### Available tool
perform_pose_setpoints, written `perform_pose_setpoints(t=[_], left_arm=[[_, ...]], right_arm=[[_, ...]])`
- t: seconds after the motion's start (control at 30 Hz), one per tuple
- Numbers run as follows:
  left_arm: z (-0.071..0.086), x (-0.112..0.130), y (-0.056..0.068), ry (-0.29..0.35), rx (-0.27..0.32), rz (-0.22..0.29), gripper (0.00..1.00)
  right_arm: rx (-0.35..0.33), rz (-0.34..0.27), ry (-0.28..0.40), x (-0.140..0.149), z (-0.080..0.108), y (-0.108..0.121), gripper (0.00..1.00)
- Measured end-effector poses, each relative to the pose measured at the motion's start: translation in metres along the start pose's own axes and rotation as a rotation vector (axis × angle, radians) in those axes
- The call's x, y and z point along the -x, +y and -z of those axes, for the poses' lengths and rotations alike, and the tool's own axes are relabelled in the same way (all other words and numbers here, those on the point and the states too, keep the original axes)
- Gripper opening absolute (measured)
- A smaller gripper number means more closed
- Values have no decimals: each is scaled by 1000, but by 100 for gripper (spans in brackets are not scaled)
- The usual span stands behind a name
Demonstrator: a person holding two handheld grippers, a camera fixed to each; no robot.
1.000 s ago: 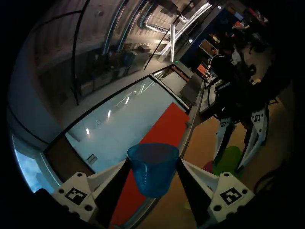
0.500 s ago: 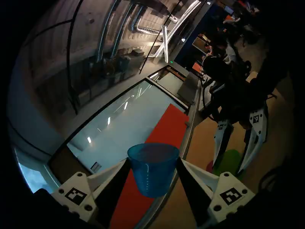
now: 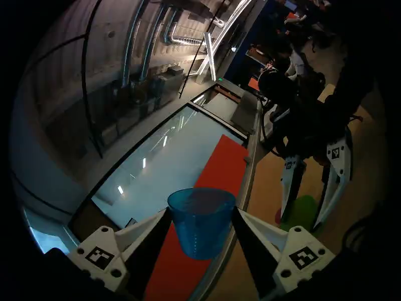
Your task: Pour water
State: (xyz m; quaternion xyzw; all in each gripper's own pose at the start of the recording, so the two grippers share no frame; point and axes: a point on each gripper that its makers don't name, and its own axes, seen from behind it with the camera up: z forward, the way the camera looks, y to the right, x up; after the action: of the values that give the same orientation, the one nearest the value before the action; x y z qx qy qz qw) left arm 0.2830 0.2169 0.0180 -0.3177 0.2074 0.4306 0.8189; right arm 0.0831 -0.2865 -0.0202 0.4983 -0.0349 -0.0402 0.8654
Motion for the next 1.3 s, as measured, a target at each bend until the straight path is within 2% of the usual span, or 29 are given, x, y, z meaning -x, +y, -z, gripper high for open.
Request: perform_pose_setpoints(t=[0.63, 1.3], left_arm=[[-4, 4, 2, -7, 1, -70, 85], [-9, 4, 4, -11, -2, -174, 85]], right_arm=[[-4, 9, -3, -6, -1, 0, 93], [2, 11, -9, -4, 0, 4, 93]])
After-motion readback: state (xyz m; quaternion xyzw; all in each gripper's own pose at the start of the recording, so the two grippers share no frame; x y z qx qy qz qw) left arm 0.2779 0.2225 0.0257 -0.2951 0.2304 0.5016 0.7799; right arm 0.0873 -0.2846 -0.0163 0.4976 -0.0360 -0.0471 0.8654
